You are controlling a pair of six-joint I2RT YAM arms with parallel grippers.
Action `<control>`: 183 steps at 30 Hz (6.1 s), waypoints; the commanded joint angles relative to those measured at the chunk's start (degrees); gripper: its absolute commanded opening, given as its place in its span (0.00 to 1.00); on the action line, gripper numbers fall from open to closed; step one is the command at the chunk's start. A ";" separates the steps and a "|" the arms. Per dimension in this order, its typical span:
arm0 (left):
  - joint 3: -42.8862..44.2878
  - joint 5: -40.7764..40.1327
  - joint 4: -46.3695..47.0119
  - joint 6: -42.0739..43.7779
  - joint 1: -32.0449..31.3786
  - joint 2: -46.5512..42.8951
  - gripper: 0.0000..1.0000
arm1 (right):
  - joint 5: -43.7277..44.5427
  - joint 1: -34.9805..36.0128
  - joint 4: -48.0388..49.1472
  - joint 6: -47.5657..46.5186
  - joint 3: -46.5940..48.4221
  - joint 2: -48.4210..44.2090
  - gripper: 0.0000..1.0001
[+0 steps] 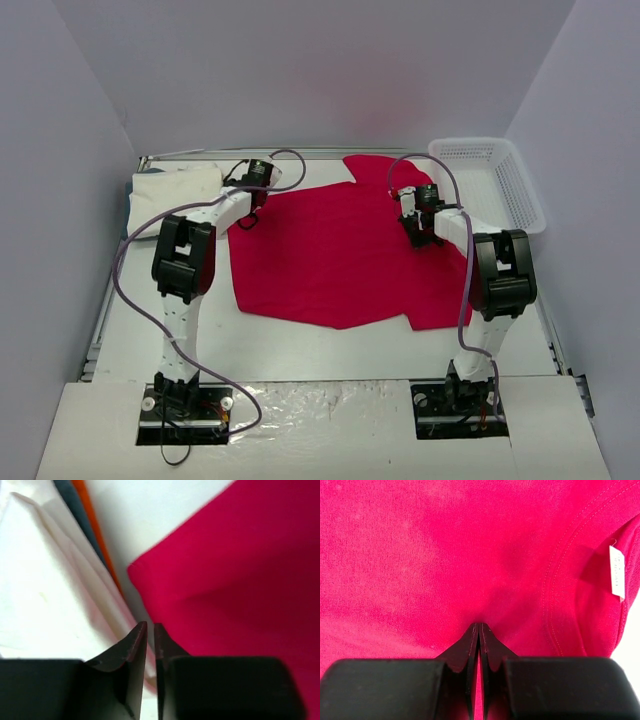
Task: Fold and stack the t-shirts
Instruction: Flatten out the tshirt
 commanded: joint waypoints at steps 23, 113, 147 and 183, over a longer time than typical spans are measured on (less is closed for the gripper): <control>3.46 23.07 -22.59 -3.72 -0.17 3.63 0.03 | 0.14 -0.06 -8.42 -0.20 -3.77 6.39 0.00; -45.31 17.18 4.56 4.89 -6.93 -37.15 0.29 | -9.79 9.43 -19.85 -1.87 -4.29 -13.48 0.39; -41.89 21.75 -0.61 9.11 -14.85 -32.39 0.02 | -4.00 12.95 -17.30 -0.91 -4.47 -1.79 0.00; -0.76 11.03 -5.64 20.63 -14.85 -9.46 0.03 | -2.15 12.95 -16.86 -0.99 -4.91 -0.56 0.00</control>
